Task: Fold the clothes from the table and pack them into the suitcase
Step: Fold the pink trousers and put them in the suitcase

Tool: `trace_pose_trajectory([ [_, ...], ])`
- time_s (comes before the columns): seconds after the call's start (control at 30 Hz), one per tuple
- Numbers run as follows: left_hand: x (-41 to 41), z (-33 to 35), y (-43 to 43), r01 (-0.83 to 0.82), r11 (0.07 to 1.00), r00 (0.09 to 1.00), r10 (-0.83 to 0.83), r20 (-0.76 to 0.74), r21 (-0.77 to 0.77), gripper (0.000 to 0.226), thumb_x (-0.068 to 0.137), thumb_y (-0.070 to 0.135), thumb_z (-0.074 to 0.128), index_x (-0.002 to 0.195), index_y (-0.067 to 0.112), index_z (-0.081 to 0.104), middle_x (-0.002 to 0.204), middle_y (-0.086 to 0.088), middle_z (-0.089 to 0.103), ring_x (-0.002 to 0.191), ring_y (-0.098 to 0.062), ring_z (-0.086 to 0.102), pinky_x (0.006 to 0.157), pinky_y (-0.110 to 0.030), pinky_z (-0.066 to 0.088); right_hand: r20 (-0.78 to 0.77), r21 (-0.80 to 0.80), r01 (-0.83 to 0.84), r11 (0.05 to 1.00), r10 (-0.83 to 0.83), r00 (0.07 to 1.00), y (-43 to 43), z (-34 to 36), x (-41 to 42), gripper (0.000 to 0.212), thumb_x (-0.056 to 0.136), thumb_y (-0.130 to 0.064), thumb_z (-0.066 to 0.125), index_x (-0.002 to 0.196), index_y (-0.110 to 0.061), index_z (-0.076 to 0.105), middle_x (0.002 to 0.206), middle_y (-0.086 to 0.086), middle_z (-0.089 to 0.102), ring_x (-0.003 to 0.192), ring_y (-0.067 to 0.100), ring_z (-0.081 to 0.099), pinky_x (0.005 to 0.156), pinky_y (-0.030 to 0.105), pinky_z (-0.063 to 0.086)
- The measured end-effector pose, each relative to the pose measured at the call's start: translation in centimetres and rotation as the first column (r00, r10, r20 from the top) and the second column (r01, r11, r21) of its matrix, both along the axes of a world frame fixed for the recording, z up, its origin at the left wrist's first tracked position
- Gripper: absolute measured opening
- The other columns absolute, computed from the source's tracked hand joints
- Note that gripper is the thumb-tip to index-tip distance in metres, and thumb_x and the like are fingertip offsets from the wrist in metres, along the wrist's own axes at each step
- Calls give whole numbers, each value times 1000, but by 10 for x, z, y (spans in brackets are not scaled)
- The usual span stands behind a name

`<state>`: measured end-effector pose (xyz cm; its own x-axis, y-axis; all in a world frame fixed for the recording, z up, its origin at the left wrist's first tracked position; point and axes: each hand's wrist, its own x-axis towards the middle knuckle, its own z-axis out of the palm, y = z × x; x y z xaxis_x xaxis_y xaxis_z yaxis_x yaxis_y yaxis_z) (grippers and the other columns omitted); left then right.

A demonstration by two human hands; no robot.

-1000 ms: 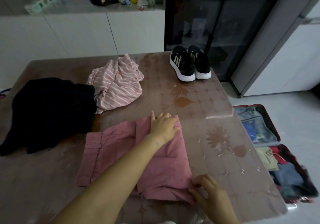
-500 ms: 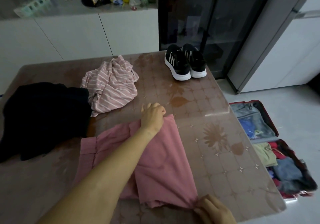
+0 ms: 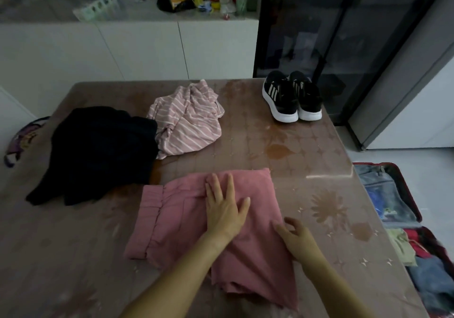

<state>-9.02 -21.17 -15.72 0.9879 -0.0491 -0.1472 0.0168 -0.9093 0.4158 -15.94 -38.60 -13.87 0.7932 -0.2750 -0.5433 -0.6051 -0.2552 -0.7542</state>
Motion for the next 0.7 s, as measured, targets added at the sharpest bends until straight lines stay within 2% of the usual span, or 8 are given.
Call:
trace_pose_trajectory([
  [0.13, -2, 9, -10, 34, 987, 996, -46, -77, -156, 102, 71, 84, 3, 152, 22, -5, 155, -19, -22, 143, -35, -20, 117, -42, -10, 103, 93, -20, 995, 10, 995, 2, 28, 2, 20, 85, -4, 65, 105, -4, 66, 88, 4, 71, 84, 21, 67, 77, 38, 57],
  [0.2, 1, 18, -7, -10, 931, 983, -58, -174, -364, 88, 82, 77, 23, 152, 29, 0, 156, -12, -21, 144, -26, -21, 119, -41, -6, 201, 132, -1, 991, -26, 979, 8, 47, -2, 18, 85, 0, 63, 98, -12, 67, 83, 1, 72, 75, 13, 68, 65, 23, 56],
  [0.27, 2, 30, 7, -104, 833, 965, -48, -257, -543, 68, 93, 57, 39, 150, 37, 7, 157, -1, -22, 145, -15, -14, 120, -39, 1, 287, 186, -58, 981, 2, 958, 20, 66, -6, 23, 87, 0, 62, 100, -18, 65, 78, 2, 73, 68, 9, 68, 57, 20, 54],
  [0.33, -1, 50, 27, -171, 758, 949, -45, -312, -629, 62, 95, 54, 38, 149, 43, 9, 151, 14, -16, 141, -3, -6, 118, -31, 2, 360, 196, -209, 958, 128, 924, 41, 80, -8, 32, 89, -3, 60, 115, -22, 59, 73, 1, 72, 62, 9, 65, 54, 20, 50],
  [0.43, -13, 83, 60, -196, 656, 964, -7, -266, -728, 62, 96, 53, 36, 150, 35, 10, 153, 18, 6, 137, 6, 5, 108, -16, 9, 451, 150, -461, 875, 354, 819, 78, 81, -6, 47, 92, -9, 59, 133, -25, 45, 81, -4, 68, 72, 5, 61, 70, 18, 49],
  [0.53, -32, 101, 91, -213, 644, 970, 50, -238, -734, 74, 90, 44, 55, 151, 30, 15, 146, 22, 22, 134, 8, 19, 100, -9, 20, 488, 150, -647, 748, 513, 706, 104, 76, 3, 42, 90, -16, 51, 130, -25, 51, 105, -9, 68, 97, 3, 61, 89, 16, 46],
  [0.6, -44, 100, 112, -240, 672, 966, 92, -243, -700, 77, 85, 38, 67, 148, 28, 24, 141, 17, 36, 128, 3, 38, 93, -2, 30, 523, 8, -724, 690, 614, 592, 114, 70, 11, 36, 89, -20, 48, 121, -24, 64, 112, -15, 67, 104, 1, 61, 88, 15, 46],
  [0.7, -56, 90, 134, -254, 807, 962, 155, -224, -533, 41, 84, 31, 69, 118, 30, 48, 111, 15, 57, 99, -1, 57, 74, -3, 41, 562, -422, -629, 653, 733, 383, 119, 56, 34, 34, 88, -27, 46, 113, -22, 68, 115, -13, 64, 108, 3, 58, 90, 27, 48],
])
